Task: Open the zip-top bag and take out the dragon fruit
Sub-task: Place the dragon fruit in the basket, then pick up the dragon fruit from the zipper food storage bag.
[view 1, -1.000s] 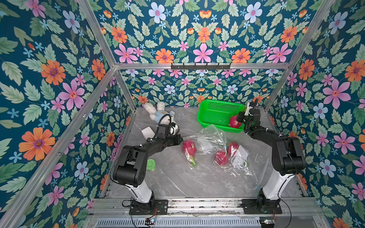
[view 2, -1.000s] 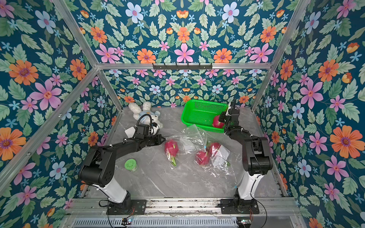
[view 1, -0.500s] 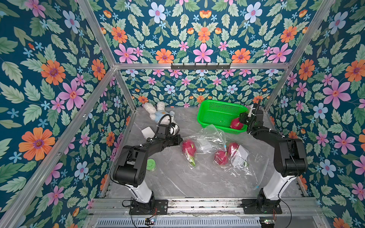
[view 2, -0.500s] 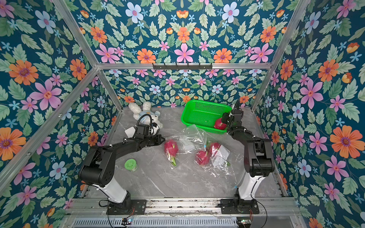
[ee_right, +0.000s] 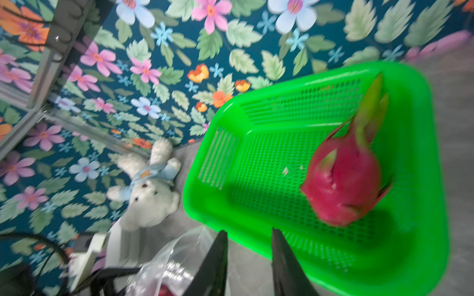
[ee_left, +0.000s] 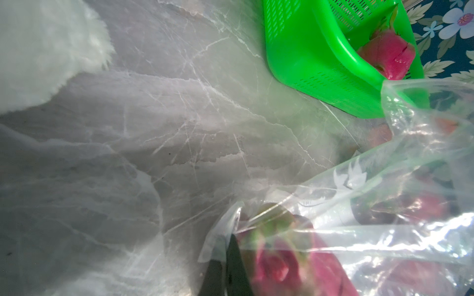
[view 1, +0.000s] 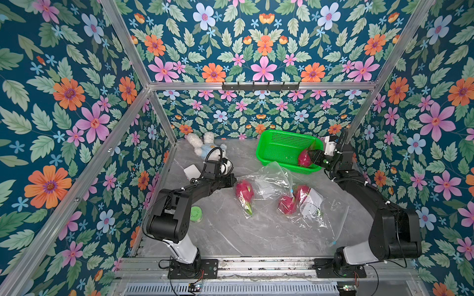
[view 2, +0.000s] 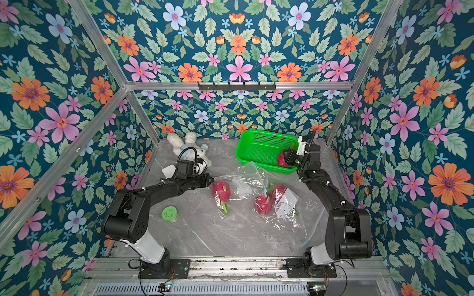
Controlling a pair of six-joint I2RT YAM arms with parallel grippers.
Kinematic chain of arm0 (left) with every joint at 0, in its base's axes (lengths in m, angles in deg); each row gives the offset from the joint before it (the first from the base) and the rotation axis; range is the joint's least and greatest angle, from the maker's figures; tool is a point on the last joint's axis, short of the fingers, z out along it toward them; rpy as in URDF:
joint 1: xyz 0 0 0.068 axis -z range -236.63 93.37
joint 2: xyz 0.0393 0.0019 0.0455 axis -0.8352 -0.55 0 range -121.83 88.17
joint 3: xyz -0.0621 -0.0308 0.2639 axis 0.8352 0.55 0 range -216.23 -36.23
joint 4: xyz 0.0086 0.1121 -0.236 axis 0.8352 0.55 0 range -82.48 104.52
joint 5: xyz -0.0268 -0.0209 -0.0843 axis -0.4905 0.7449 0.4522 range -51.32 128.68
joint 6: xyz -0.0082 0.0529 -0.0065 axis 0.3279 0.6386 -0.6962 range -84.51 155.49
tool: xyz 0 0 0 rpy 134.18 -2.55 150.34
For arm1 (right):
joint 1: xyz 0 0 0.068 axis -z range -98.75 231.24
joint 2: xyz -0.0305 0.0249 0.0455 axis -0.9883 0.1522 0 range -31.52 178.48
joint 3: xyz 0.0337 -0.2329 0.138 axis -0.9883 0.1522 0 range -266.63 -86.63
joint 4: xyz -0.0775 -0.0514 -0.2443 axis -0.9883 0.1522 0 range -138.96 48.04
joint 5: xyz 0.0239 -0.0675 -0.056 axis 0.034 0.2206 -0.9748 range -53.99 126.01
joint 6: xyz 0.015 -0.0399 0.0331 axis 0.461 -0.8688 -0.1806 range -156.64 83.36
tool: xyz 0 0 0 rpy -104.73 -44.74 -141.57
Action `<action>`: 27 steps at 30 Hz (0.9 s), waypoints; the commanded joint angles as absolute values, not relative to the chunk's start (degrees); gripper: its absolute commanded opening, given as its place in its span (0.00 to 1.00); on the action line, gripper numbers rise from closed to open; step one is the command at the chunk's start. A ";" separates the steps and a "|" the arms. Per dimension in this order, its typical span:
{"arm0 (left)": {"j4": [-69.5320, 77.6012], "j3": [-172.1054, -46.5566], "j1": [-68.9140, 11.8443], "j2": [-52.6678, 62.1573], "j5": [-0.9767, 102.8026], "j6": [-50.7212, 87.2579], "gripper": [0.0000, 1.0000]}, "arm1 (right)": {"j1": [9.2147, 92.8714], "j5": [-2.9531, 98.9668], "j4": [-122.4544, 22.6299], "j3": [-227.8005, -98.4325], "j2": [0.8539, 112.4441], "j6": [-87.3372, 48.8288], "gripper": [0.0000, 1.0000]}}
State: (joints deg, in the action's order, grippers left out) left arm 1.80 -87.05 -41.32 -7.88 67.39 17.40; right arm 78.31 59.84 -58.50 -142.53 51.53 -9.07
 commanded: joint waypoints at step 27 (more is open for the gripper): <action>3.87 -80.84 -41.46 3.22 60.41 14.22 0.62 | 61.48 82.50 -69.44 -138.37 65.92 7.09 0.04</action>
